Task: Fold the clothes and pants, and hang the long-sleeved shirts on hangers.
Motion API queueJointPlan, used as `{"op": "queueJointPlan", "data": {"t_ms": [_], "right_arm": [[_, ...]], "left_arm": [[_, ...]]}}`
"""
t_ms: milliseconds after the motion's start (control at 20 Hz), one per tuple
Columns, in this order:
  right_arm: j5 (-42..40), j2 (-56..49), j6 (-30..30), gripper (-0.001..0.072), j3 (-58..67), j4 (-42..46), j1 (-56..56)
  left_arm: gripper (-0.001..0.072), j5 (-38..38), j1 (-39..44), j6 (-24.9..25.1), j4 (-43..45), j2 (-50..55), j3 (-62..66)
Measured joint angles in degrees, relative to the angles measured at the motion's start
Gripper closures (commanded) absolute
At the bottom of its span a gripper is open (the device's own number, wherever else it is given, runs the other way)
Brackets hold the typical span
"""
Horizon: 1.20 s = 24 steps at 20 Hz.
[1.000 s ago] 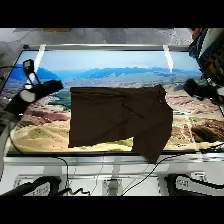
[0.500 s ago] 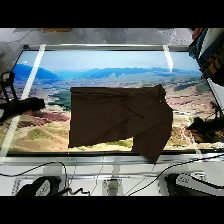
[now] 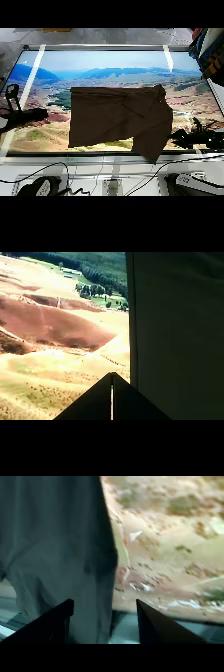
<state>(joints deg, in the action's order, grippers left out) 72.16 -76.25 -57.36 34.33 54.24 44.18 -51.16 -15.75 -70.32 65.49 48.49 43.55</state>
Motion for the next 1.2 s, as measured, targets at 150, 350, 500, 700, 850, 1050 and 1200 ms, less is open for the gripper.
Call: {"op": "queueJointPlan", "data": {"t_ms": [150, 350, 500, 700, 850, 1050, 1200], "right_arm": [[-3.2, -0.4, 0.9, 0.0274, -1.0, -2.8, 0.0], [-4.9, -0.6, 2.1, 0.0336, -1.4, -3.8, 0.0], [-5.9, -1.2, 2.6, 0.0348, -1.6, -4.9, -1.4], [-8.7, -2.1, 3.8, 0.0550, -1.5, -5.6, -6.2], [-10.3, -2.4, 4.2, 0.0700, -1.5, -5.3, -8.0], [-10.7, -2.4, 4.4, 0.0700, -1.5, -5.4, -8.9], [-10.8, -2.3, 4.5, 0.0700, -1.5, -5.3, -9.1]], "left_arm": [[0.0686, -0.8, 0.0, -0.2, -0.3, 0.0, -0.2], [0.0158, -1.1, 0.0, -0.3, -0.9, 0.0, -0.2], [0.0079, -2.7, 0.0, -0.4, -1.1, 0.0, -0.2], [0.0081, -7.0, 0.0, -0.4, -0.7, 0.0, -0.2], [0.0081, -11.1, 0.0, -0.4, 1.7, 0.0, -0.2], [0.0085, -15.6, -0.1, -0.4, 5.1, 0.1, -1.0], [0.0086, -18.6, -0.1, -0.1, 6.4, 0.7, -4.0]]}}
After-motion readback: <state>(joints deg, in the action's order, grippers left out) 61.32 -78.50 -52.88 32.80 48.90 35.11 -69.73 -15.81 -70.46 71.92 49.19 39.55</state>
